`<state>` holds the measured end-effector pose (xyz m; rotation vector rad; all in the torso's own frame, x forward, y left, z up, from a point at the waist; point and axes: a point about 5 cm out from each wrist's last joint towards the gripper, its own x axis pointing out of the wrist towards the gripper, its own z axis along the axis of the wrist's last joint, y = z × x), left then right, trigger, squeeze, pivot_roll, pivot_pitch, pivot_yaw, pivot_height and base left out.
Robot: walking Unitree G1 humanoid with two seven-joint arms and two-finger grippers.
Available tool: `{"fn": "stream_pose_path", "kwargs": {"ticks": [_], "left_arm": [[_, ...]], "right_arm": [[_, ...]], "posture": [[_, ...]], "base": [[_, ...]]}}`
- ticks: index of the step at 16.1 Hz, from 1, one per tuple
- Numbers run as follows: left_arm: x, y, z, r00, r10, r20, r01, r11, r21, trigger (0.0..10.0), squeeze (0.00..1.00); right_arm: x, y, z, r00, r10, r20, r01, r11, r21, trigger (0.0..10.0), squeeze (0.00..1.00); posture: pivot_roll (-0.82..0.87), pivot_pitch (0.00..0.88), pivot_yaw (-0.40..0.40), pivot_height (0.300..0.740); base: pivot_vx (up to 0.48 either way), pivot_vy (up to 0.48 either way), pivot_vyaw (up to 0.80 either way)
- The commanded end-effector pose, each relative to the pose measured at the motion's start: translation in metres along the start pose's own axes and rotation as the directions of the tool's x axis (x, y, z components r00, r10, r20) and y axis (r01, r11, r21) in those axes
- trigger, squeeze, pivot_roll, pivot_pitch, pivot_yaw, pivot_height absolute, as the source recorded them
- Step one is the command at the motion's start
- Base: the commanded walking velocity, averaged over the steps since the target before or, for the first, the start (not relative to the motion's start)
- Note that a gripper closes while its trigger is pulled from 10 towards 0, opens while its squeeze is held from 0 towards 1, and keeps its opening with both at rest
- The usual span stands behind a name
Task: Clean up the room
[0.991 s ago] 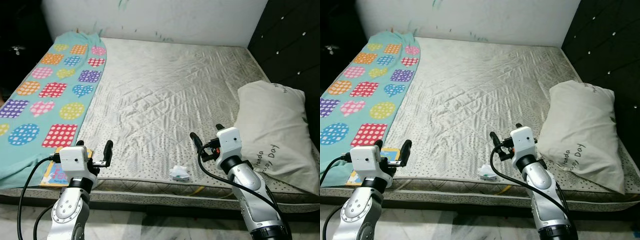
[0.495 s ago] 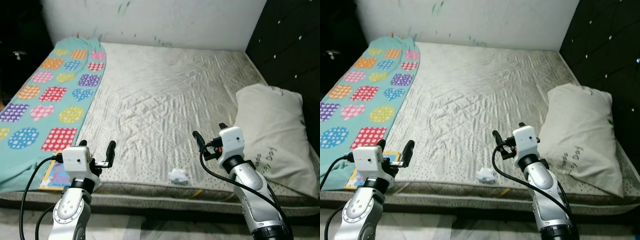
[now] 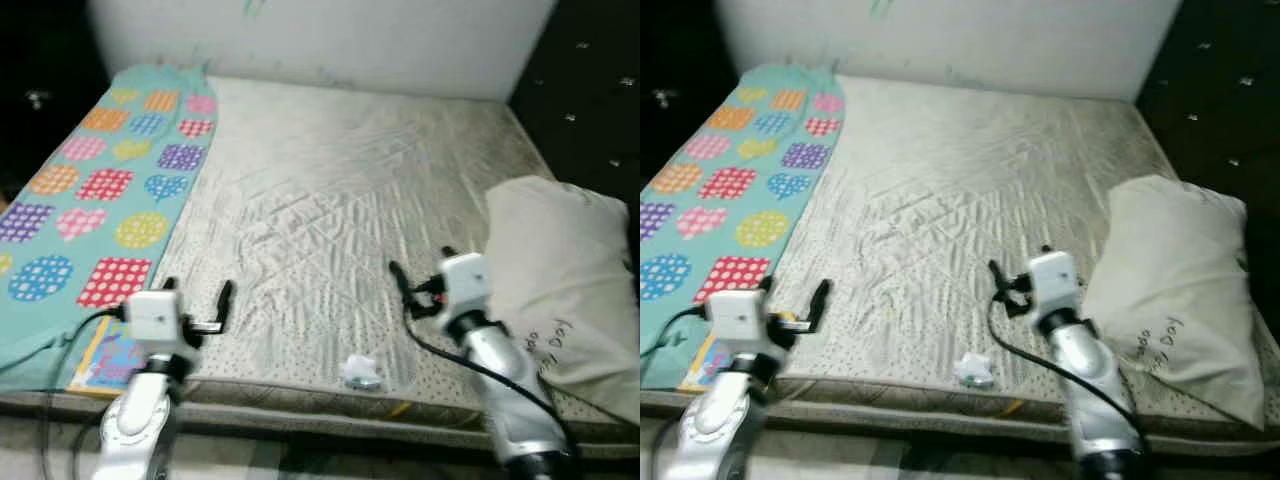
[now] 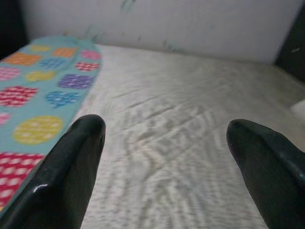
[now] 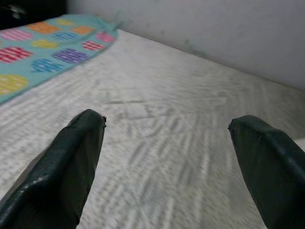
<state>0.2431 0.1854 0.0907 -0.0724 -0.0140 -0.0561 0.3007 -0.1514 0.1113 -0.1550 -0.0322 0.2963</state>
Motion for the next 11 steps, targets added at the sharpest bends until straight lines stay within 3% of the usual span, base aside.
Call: {"fn": "stream_pose_path", "kwargs": {"ticks": [1,11], "left_arm": [[0.0031,-0.0061,0.0019,1.000,-0.017,0.011,0.017,1.000,-0.003,10.0,0.00],[0.0015,-0.0062,-0.0015,1.000,-0.009,0.000,0.009,1.000,-0.013,10.0,0.00]], "right_arm": [[-0.0056,-0.0112,-0.0056,0.999,-0.036,-0.025,0.035,0.999,-0.012,10.0,0.00],[-0.0070,-0.0135,-0.0082,0.999,-0.037,-0.035,0.036,0.999,-0.020,10.0,0.00]], "posture": [[0.00,0.046,-0.047,0.740],[0.01,0.030,-0.044,0.740]], "base": [[0.244,0.000,0.00],[0.000,0.000,0.00]]}}
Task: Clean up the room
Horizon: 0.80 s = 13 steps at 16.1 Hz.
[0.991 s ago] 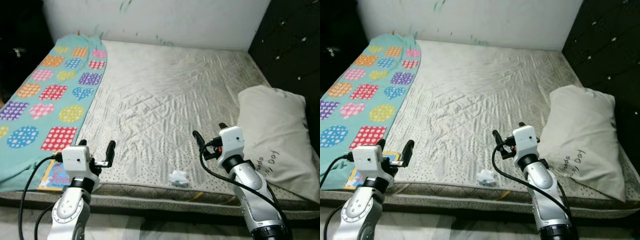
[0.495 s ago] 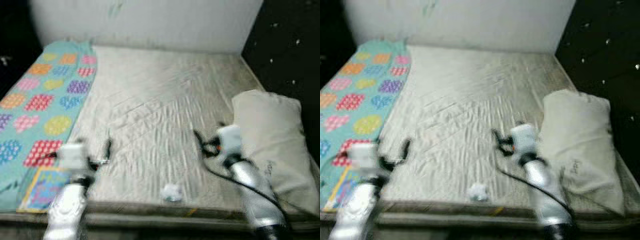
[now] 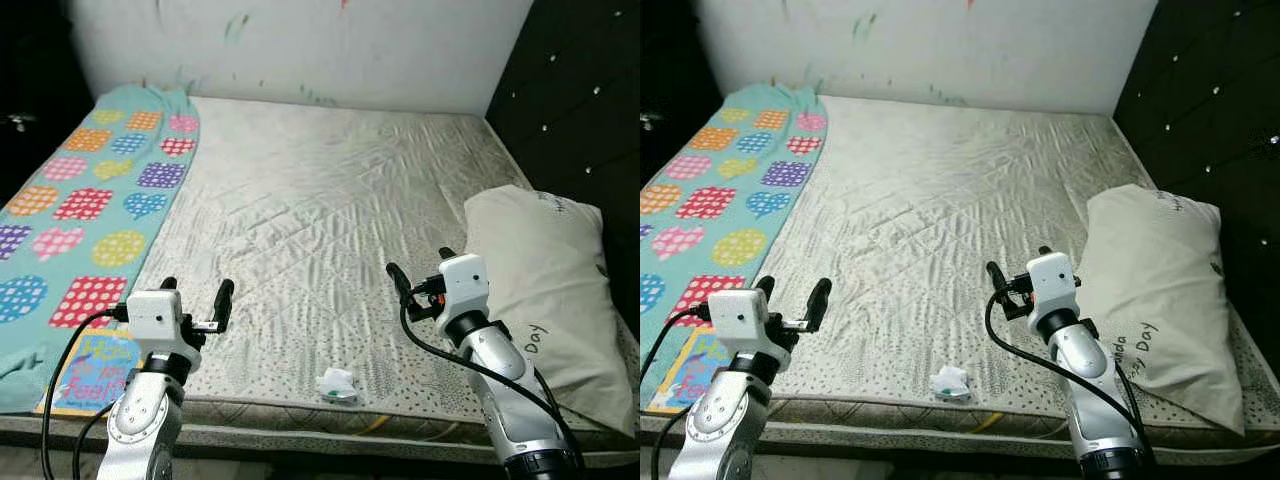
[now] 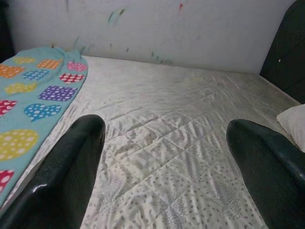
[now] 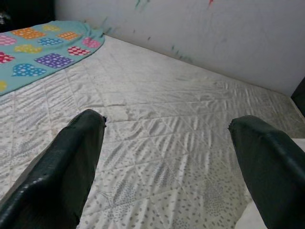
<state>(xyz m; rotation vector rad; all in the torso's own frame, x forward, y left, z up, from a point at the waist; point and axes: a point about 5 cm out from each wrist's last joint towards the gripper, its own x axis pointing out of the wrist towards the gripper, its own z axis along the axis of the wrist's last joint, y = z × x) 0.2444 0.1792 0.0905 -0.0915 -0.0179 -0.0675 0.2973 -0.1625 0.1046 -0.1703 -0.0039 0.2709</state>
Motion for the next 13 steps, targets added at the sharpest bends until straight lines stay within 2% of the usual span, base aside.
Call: {"fn": "stream_pose_path", "kwargs": {"ticks": [1,2,7,8,9,10,13], "left_arm": [[-0.0005,0.0001,-0.0016,1.000,0.005,-0.008,-0.005,1.000,0.006,10.0,0.00],[-0.0012,0.0002,-0.0025,1.000,0.008,-0.010,-0.008,1.000,0.005,10.0,0.00],[-0.0019,0.0016,-0.0070,0.999,0.018,-0.037,-0.018,1.000,0.008,10.0,0.00],[-0.0021,0.0019,-0.0074,0.999,0.018,-0.038,-0.018,1.000,0.008,10.0,0.00],[-0.0021,0.0019,-0.0077,0.999,0.017,-0.039,-0.017,1.000,0.008,10.0,0.00],[-0.0016,0.0017,-0.0076,0.999,0.015,-0.041,-0.015,1.000,0.010,10.0,0.00],[-0.0013,0.0018,-0.0070,0.999,0.024,-0.040,-0.023,1.000,0.009,10.0,0.00]], "right_arm": [[-0.0003,-0.0049,-0.0007,1.000,-0.014,-0.004,0.014,1.000,-0.009,10.0,0.00],[-0.0004,-0.0044,-0.0011,1.000,-0.011,-0.004,0.011,1.000,-0.008,10.0,0.00],[0.0002,-0.0033,-0.0014,1.000,-0.012,-0.001,0.012,1.000,-0.007,10.0,0.00],[0.0002,-0.0036,-0.0032,1.000,-0.020,-0.015,0.021,0.999,0.026,10.0,0.00],[0.0005,-0.0036,-0.0050,0.999,-0.020,-0.028,0.021,0.999,0.046,10.0,0.00],[0.0009,-0.0043,-0.0038,1.000,-0.020,-0.021,0.020,1.000,0.014,10.0,0.00],[0.0009,-0.0036,-0.0039,1.000,-0.012,-0.022,0.013,1.000,0.020,10.0,0.00]], "posture": [[0.01,0.026,-0.044,0.740],[0.01,0.020,-0.043,0.740],[0.01,0.009,-0.043,0.740],[0.02,0.005,-0.045,0.740],[0.02,0.005,-0.045,0.740],[0.01,0.006,-0.044,0.740],[0.01,0.014,-0.044,0.740]], "base": [[0.000,0.000,-0.54],[0.000,0.000,-0.54],[0.000,0.000,0.00],[0.000,0.000,0.00],[0.000,0.000,-0.80],[0.000,0.000,-0.80],[0.000,0.000,-0.80]]}}
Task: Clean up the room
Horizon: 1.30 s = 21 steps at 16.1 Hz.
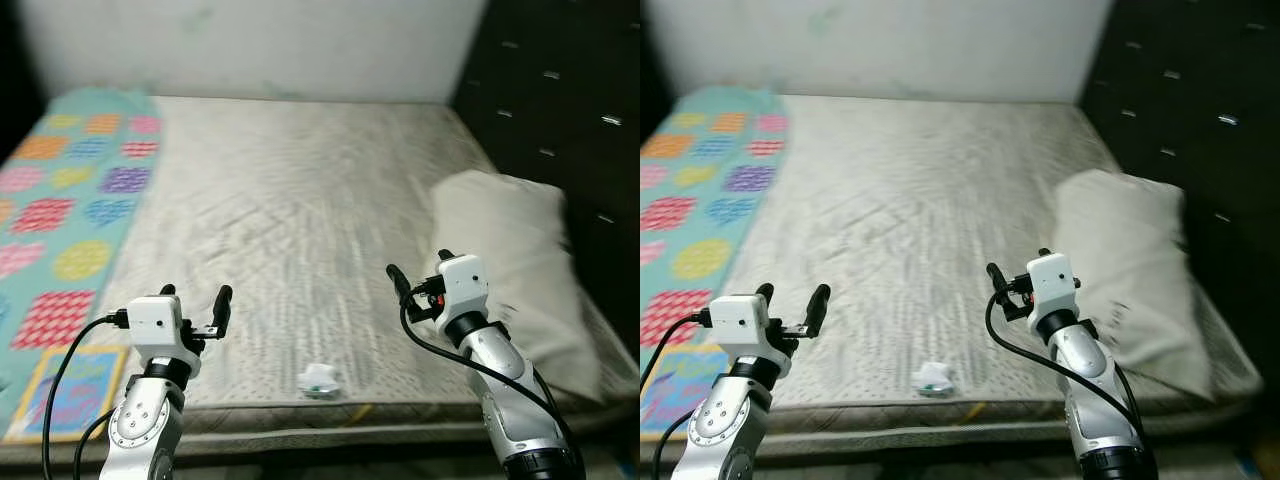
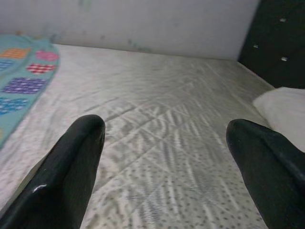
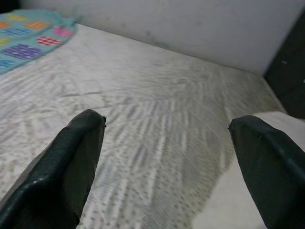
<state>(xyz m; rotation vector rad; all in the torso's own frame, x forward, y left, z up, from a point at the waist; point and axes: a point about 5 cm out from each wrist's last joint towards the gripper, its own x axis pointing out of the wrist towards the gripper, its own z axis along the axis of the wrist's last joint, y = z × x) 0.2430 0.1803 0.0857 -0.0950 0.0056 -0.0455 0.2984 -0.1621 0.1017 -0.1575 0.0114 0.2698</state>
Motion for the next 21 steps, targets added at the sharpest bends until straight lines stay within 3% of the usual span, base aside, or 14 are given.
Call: {"fn": "stream_pose_path", "kwargs": {"ticks": [1,10,14,18,19,21], "left_arm": [[0.000,0.001,-0.002,1.000,0.005,-0.017,-0.004,1.000,0.012,10.0,0.00],[0.003,0.002,0.004,1.000,0.005,-0.011,-0.005,1.000,0.006,10.0,0.00],[-0.005,0.012,0.003,0.998,0.070,-0.003,-0.070,0.997,0.031,10.0,0.00],[-0.005,0.012,0.004,0.992,0.119,0.035,-0.121,0.992,0.043,10.0,0.00],[0.000,0.012,0.007,0.992,0.118,0.052,-0.121,0.991,0.054,10.0,0.00],[0.013,0.016,0.013,0.994,0.083,0.065,-0.088,0.993,0.079,10.0,0.00]], "right_arm": [[0.000,-0.004,0.000,1.000,-0.013,-0.003,0.013,1.000,0.006,10.0,0.00],[0.001,0.001,0.003,1.000,0.031,-0.006,-0.031,1.000,0.000,10.0,0.00],[-0.005,0.002,-0.004,0.998,0.052,-0.038,-0.053,0.999,-0.007,10.0,0.00],[0.012,0.010,0.006,0.993,0.117,-0.011,-0.118,0.993,-0.030,10.0,0.00],[0.024,0.010,0.012,0.995,0.098,0.015,-0.097,0.995,-0.020,10.0,0.00],[0.033,0.011,0.018,0.998,0.053,0.046,-0.053,0.999,0.000,10.0,0.00]], "posture": [[0.02,0.028,-0.048,0.740],[0.01,0.096,-0.059,0.740],[0.01,0.090,-0.106,0.740],[0.04,0.046,-0.153,0.740],[0.05,0.012,-0.139,0.740],[0.05,0.000,-0.087,0.740]], "base": [[0.000,0.000,-0.44],[0.000,0.000,0.00],[0.000,0.000,0.00],[0.000,0.000,0.00],[0.000,0.000,0.00],[0.000,0.000,0.00]]}}
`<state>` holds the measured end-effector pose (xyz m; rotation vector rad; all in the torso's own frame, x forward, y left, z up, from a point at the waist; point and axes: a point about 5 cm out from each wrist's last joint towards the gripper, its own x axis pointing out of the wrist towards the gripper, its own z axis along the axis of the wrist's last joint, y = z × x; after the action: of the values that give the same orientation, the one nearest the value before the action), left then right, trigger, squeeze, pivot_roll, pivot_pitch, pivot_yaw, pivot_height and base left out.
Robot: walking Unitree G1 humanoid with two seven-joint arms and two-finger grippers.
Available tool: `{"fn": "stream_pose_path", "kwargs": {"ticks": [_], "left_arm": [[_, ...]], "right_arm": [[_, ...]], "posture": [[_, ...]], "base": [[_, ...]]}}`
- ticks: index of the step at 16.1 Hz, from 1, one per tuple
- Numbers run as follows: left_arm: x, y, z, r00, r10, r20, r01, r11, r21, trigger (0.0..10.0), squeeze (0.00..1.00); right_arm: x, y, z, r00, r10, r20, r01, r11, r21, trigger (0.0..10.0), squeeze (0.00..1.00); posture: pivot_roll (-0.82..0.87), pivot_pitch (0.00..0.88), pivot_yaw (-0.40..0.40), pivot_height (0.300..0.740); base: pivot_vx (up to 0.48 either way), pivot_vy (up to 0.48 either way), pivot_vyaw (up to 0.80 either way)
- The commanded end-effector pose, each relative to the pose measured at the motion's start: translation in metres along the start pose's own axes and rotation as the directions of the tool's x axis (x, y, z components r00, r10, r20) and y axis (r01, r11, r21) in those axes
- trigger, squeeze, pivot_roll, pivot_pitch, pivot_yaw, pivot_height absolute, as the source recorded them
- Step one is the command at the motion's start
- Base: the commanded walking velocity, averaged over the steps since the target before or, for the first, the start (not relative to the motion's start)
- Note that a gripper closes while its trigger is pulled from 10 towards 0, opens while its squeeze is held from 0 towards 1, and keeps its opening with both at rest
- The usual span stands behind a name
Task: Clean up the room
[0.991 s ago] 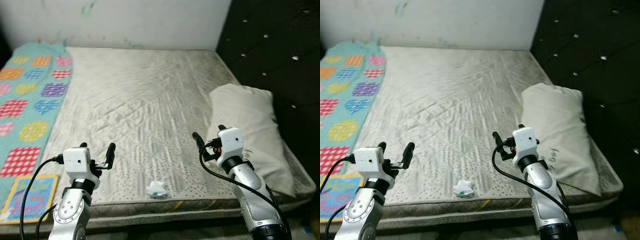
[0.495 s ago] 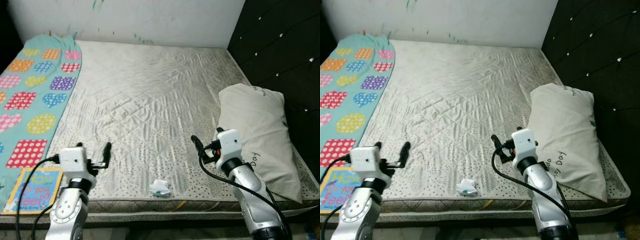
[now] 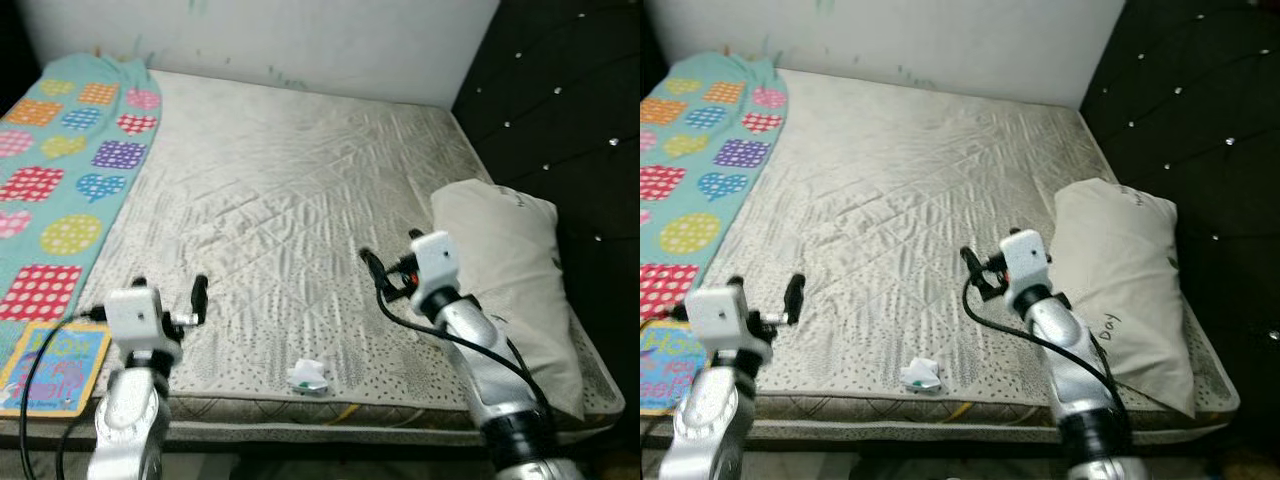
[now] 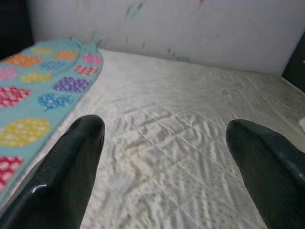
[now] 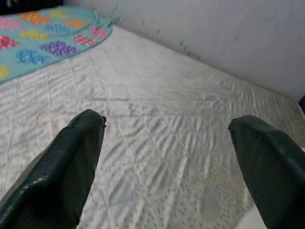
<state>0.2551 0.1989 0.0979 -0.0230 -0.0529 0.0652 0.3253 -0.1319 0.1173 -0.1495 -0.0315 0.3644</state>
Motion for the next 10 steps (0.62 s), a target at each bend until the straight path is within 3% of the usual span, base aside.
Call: {"fn": "stream_pose_path", "kwargs": {"ticks": [1,2,7,10], "left_arm": [[0.005,-0.002,0.001,1.000,-0.031,0.003,0.031,0.999,0.015,10.0,0.00],[0.016,-0.003,0.006,0.999,-0.050,0.020,0.049,0.998,0.027,10.0,0.00],[0.039,-0.015,0.011,0.992,-0.122,0.040,0.120,0.992,0.035,10.0,0.00],[0.050,-0.027,0.016,0.981,-0.183,0.060,0.180,0.982,0.056,10.0,0.00]], "right_arm": [[-0.001,-0.008,-0.002,0.999,-0.046,0.000,0.046,0.999,0.000,10.0,0.00],[0.001,-0.012,0.000,0.997,-0.080,0.017,0.080,0.997,0.001,10.0,0.00],[0.011,-0.030,0.009,0.976,-0.204,0.073,0.203,0.979,0.019,10.0,0.00],[0.007,-0.038,0.007,0.958,-0.274,0.086,0.272,0.962,0.028,10.0,0.00]], "posture": [[0.05,0.000,-0.081,0.740],[0.04,0.000,-0.044,0.740],[0.00,0.000,0.038,0.740],[-0.03,0.000,0.081,0.740]], "base": [[0.000,0.000,0.00],[0.000,0.000,0.00],[0.000,0.000,0.00],[0.000,0.000,0.00]]}}
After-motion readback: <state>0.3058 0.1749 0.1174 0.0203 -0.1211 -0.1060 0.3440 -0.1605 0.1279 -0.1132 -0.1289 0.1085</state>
